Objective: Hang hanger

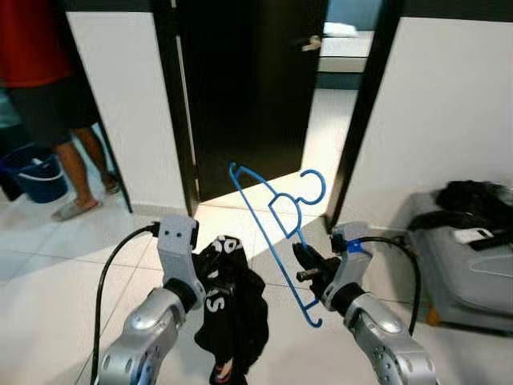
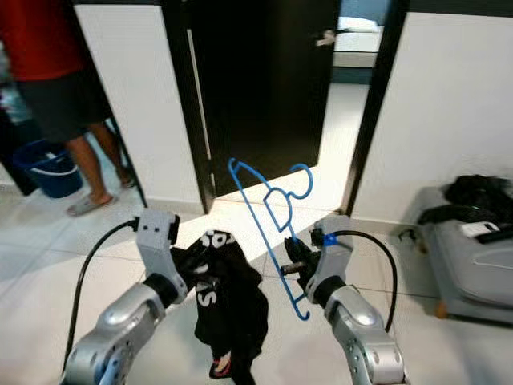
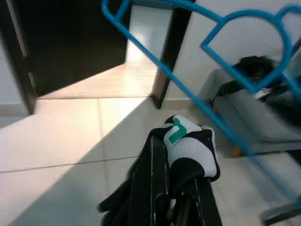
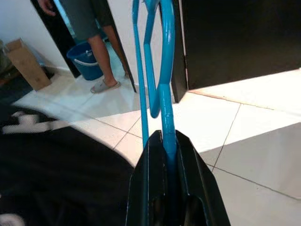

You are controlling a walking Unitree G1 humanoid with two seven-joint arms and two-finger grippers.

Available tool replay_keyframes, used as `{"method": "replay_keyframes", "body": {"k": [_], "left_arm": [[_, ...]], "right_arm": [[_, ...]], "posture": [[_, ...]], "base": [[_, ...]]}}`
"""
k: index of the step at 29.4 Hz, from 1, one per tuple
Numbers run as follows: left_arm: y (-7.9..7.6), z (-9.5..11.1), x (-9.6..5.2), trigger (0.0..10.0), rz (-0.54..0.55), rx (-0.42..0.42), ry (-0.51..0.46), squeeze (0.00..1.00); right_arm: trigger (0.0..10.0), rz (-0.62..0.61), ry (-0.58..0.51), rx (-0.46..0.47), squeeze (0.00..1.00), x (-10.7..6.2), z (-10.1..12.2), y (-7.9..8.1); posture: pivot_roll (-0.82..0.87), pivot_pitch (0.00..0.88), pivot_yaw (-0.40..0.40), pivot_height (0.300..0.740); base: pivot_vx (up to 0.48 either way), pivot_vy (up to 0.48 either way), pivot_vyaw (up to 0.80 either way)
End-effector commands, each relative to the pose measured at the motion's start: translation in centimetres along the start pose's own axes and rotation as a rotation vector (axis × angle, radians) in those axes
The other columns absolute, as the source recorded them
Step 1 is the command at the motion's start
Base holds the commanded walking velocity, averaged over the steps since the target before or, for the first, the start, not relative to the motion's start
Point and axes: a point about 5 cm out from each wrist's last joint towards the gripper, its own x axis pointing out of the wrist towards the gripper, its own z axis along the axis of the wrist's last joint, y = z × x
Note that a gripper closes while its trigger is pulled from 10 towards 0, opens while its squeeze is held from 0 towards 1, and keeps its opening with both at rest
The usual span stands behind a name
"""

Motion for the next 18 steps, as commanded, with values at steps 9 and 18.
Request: {"method": "replay_keyframes", "body": {"k": [9,18], "left_arm": [[4.5,-1.9,-4.0,10.0,0.207,-0.024,0.040,0.00],[2.4,-1.4,-2.8,10.0,0.164,0.002,0.000,0.00]], "right_arm": [[10.0,0.034,0.036,-0.002,0.00,0.2,-0.1,-0.8],[10.0,0.047,0.053,-0.025,0.00,-0.2,-0.1,-1.3]], "posture": [[0.11,0.000,-0.137,0.740],[0.07,0.000,-0.135,0.740]], "base": [[0.000,0.000,0.74],[0.000,0.000,0.73]]}}
